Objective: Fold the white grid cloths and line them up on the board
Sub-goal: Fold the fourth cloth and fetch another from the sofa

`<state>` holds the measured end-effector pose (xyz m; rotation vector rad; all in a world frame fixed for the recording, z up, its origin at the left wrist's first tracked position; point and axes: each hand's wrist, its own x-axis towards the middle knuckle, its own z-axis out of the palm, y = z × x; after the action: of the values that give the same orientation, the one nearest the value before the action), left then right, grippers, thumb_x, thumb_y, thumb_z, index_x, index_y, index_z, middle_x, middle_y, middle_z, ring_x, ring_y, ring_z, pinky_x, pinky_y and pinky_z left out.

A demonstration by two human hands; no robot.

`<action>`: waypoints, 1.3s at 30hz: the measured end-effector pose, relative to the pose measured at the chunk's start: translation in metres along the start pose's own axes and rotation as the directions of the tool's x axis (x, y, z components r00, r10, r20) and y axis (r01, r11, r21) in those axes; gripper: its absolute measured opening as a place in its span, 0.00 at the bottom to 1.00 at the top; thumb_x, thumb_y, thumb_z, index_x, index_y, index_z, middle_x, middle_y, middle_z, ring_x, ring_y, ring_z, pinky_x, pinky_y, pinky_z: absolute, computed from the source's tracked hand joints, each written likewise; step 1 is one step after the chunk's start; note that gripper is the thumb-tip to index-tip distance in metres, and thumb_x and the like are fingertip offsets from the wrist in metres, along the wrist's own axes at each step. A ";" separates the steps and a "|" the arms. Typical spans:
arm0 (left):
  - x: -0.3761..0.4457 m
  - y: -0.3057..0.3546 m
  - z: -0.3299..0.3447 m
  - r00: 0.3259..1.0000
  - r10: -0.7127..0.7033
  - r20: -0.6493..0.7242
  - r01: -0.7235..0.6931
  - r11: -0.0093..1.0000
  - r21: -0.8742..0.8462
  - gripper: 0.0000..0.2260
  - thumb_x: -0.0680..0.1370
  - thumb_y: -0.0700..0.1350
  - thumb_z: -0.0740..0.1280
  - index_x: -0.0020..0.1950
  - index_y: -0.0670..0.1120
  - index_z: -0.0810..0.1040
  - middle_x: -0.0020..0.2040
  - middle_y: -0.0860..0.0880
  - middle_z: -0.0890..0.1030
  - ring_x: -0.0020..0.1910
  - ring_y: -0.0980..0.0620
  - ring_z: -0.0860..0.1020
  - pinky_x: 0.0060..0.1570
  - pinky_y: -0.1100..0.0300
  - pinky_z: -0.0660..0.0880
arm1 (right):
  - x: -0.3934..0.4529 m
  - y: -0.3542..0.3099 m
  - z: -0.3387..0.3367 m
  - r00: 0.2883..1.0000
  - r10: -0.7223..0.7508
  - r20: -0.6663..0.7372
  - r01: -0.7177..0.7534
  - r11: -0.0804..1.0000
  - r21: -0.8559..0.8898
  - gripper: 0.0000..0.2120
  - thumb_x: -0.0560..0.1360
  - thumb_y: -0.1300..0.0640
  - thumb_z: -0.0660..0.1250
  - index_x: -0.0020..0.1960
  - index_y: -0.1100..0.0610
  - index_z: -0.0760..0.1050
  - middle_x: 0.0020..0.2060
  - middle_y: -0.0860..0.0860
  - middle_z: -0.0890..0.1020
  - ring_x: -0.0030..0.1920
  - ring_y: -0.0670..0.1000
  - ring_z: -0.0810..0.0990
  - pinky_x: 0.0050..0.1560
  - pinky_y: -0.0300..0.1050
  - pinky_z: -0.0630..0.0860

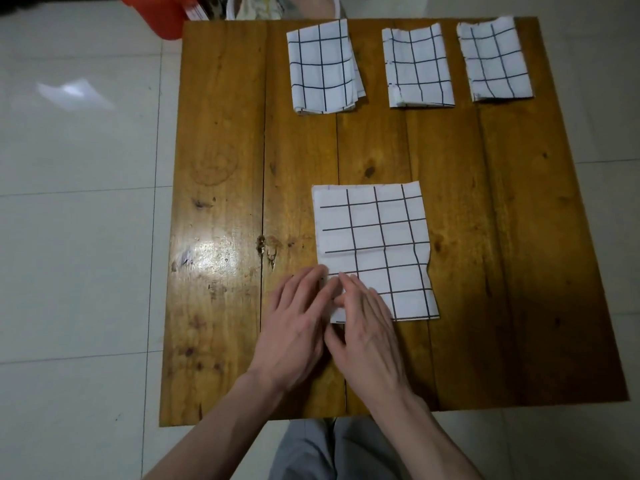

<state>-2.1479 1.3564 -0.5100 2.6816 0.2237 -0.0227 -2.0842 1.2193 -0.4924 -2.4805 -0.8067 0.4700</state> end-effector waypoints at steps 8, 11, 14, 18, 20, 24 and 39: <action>0.003 0.000 -0.001 0.999 -0.028 0.038 0.025 0.997 0.080 0.25 0.85 0.53 0.56 0.80 0.46 0.70 0.81 0.46 0.69 0.82 0.46 0.63 0.80 0.42 0.59 | 0.010 0.024 -0.043 0.996 -0.073 0.045 0.072 0.997 0.011 0.22 0.83 0.50 0.54 0.75 0.50 0.69 0.78 0.45 0.69 0.80 0.43 0.62 0.82 0.53 0.57; 0.004 0.000 -0.002 0.996 -0.051 0.078 0.040 0.991 0.129 0.26 0.87 0.59 0.53 0.80 0.47 0.69 0.81 0.46 0.68 0.82 0.46 0.61 0.81 0.43 0.57 | 0.036 0.054 -0.067 0.994 -0.054 -0.096 0.051 0.998 -0.035 0.21 0.83 0.59 0.56 0.75 0.55 0.72 0.74 0.51 0.74 0.77 0.49 0.69 0.76 0.57 0.69; 0.004 -0.001 -0.003 0.994 -0.070 0.088 0.056 0.986 0.160 0.27 0.87 0.60 0.52 0.81 0.47 0.68 0.81 0.45 0.67 0.83 0.46 0.61 0.82 0.43 0.55 | 0.066 0.088 -0.087 0.992 -0.106 -0.068 0.093 0.981 -0.171 0.24 0.80 0.69 0.61 0.75 0.59 0.73 0.74 0.55 0.75 0.77 0.55 0.70 0.73 0.62 0.71; 0.008 0.011 -0.003 0.997 -0.025 0.068 0.013 0.985 0.170 0.27 0.88 0.59 0.50 0.82 0.46 0.64 0.82 0.45 0.66 0.83 0.46 0.61 0.81 0.43 0.56 | 0.092 0.115 -0.103 0.982 -0.157 0.103 0.181 0.940 -0.289 0.28 0.77 0.73 0.64 0.75 0.58 0.74 0.76 0.57 0.73 0.78 0.59 0.68 0.74 0.65 0.70; 0.010 0.025 0.001 0.994 0.060 0.089 -0.073 0.985 0.156 0.26 0.88 0.58 0.49 0.83 0.47 0.60 0.82 0.45 0.65 0.83 0.46 0.60 0.81 0.44 0.55 | 0.097 0.120 -0.106 0.977 -0.156 0.143 0.191 0.941 -0.281 0.28 0.78 0.73 0.65 0.76 0.58 0.73 0.76 0.58 0.72 0.76 0.61 0.71 0.72 0.65 0.72; 0.010 0.055 0.018 0.966 0.206 0.159 -0.232 0.957 0.174 0.26 0.88 0.57 0.49 0.84 0.47 0.61 0.82 0.45 0.65 0.81 0.45 0.65 0.80 0.45 0.57 | 0.092 0.127 -0.105 0.981 -0.141 0.132 0.179 0.923 -0.342 0.29 0.79 0.69 0.66 0.78 0.56 0.70 0.76 0.59 0.71 0.75 0.63 0.70 0.69 0.66 0.74; 0.016 0.017 0.002 0.982 0.035 0.187 -0.101 0.928 0.359 0.29 0.88 0.61 0.46 0.83 0.46 0.62 0.84 0.41 0.60 0.84 0.42 0.56 0.81 0.40 0.47 | -0.007 0.119 -0.088 0.998 -0.053 0.024 0.057 0.841 -0.538 0.26 0.80 0.53 0.66 0.78 0.54 0.70 0.62 0.57 0.77 0.61 0.57 0.76 0.56 0.52 0.78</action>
<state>-2.1292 1.3429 -0.5052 3.0353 0.0737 -0.3109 -1.9954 1.1014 -0.4830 -2.9548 -1.1392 0.2518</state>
